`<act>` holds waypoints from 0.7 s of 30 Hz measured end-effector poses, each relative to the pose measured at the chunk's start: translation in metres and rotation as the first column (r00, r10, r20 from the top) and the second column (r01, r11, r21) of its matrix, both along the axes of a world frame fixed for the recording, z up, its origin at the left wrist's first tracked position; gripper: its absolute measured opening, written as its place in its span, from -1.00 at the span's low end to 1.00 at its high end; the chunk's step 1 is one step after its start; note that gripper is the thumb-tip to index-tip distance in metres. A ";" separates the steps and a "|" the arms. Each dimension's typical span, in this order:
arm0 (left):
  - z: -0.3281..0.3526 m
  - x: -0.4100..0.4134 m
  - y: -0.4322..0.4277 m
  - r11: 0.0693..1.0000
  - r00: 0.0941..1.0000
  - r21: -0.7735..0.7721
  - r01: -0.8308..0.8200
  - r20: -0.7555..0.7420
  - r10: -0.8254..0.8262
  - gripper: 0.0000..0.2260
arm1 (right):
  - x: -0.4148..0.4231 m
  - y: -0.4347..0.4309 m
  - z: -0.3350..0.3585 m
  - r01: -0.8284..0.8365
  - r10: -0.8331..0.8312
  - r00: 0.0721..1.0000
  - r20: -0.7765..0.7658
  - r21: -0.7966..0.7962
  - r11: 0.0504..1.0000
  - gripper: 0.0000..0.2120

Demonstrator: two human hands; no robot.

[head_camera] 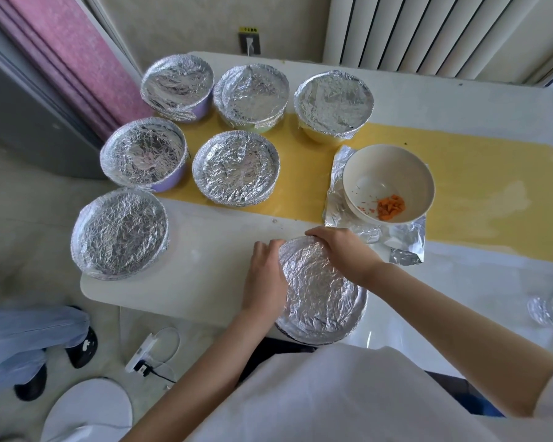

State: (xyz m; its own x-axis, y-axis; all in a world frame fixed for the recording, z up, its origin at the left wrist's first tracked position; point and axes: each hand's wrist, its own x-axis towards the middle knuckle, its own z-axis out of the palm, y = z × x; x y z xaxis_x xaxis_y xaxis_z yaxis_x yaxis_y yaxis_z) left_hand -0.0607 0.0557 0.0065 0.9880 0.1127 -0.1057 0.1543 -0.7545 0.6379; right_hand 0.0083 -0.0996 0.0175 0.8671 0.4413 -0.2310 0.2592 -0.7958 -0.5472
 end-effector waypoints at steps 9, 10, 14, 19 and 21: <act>-0.009 0.005 -0.007 0.997 0.995 -0.053 -0.050 0.086 0.055 -0.72 | -0.007 -0.004 -0.003 -0.011 0.013 1.000 0.019 -0.102 0.995 -0.66; -0.008 0.005 -0.008 0.997 0.995 -0.061 -0.050 0.079 0.055 -0.70 | -0.008 -0.003 -0.002 -0.019 0.022 0.999 0.023 -0.127 0.992 -0.66; -0.006 0.006 -0.006 0.994 0.996 -0.099 -0.045 0.069 0.052 -0.62 | -0.003 -0.001 0.006 -0.053 0.051 0.999 -0.016 -0.204 0.978 -0.60; -0.006 0.005 -0.008 0.996 0.995 -0.091 -0.021 0.098 0.030 -0.65 | -0.003 0.008 0.009 -0.099 0.093 0.994 -0.051 -0.143 0.985 -0.52; -0.006 0.004 -0.009 0.996 0.996 -0.082 -0.019 0.082 0.026 -0.74 | -0.003 0.008 0.009 -0.085 0.084 0.996 -0.013 -0.161 0.983 -0.54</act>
State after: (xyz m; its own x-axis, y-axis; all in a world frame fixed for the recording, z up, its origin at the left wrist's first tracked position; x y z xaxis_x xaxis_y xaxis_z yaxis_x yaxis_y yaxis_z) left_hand -0.0571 0.0469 0.0001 0.9911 0.1293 -0.0330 0.1144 -0.6966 0.7083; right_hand 0.0053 -0.0920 0.0261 0.8268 0.4692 -0.3102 0.3261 -0.8492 -0.4153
